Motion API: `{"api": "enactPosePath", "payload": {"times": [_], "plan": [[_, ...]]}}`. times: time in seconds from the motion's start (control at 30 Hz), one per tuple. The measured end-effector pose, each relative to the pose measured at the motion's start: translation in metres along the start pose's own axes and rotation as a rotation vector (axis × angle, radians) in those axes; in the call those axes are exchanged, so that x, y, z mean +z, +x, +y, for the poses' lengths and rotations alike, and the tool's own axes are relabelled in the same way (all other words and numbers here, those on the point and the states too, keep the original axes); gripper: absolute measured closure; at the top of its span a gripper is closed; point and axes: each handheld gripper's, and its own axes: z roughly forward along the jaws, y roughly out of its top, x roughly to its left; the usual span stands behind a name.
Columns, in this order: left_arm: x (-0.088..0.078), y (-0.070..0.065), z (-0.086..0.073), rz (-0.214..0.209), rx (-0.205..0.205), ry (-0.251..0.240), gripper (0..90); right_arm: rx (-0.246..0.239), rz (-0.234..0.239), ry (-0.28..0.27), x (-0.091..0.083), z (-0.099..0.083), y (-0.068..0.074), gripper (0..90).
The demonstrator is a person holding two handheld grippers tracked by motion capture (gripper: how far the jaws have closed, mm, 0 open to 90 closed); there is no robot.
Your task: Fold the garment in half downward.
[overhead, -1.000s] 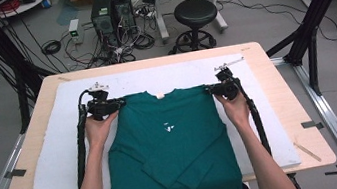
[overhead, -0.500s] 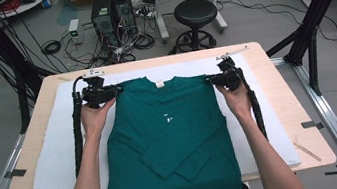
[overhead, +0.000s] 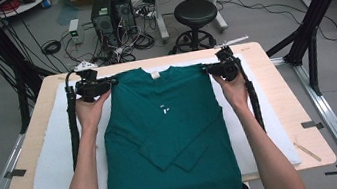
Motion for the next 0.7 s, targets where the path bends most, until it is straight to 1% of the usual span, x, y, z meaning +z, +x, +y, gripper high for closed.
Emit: {"api": "enactPosePath", "payload": {"times": [0.1, 0.17, 0.23, 0.37, 0.47, 0.53, 0.63, 0.7], "plan": [[-0.004, 0.000, 0.008, 0.000, 0.011, -0.019, 86.6, 0.010, 0.013, -0.026, -0.005, 0.006, -0.001, 85.5], [-0.006, -0.002, 0.012, -0.002, 0.020, -0.027, 86.6, 0.012, 0.017, -0.033, -0.007, 0.008, 0.000, 85.4], [-0.007, -0.003, 0.015, -0.002, 0.029, -0.033, 86.6, 0.003, 0.019, -0.044, -0.010, 0.011, 0.000, 85.4], [-0.012, -0.007, 0.020, -0.009, 0.042, -0.059, 86.5, 0.008, 0.030, -0.078, -0.015, 0.014, 0.001, 85.4], [-0.016, -0.007, 0.022, -0.011, 0.048, -0.079, 86.5, 0.013, 0.034, -0.080, -0.016, 0.014, 0.000, 85.4], [-0.018, -0.007, 0.023, -0.013, 0.042, -0.090, 86.5, 0.013, 0.035, -0.092, -0.018, 0.014, 0.000, 85.4], [-0.021, -0.006, 0.023, -0.009, 0.042, -0.096, 86.5, -0.005, 0.029, -0.120, -0.021, 0.015, 0.002, 85.4], [-0.022, -0.006, 0.023, -0.005, 0.053, -0.103, 86.5, -0.011, 0.027, -0.130, -0.022, 0.015, 0.003, 85.4]]}}
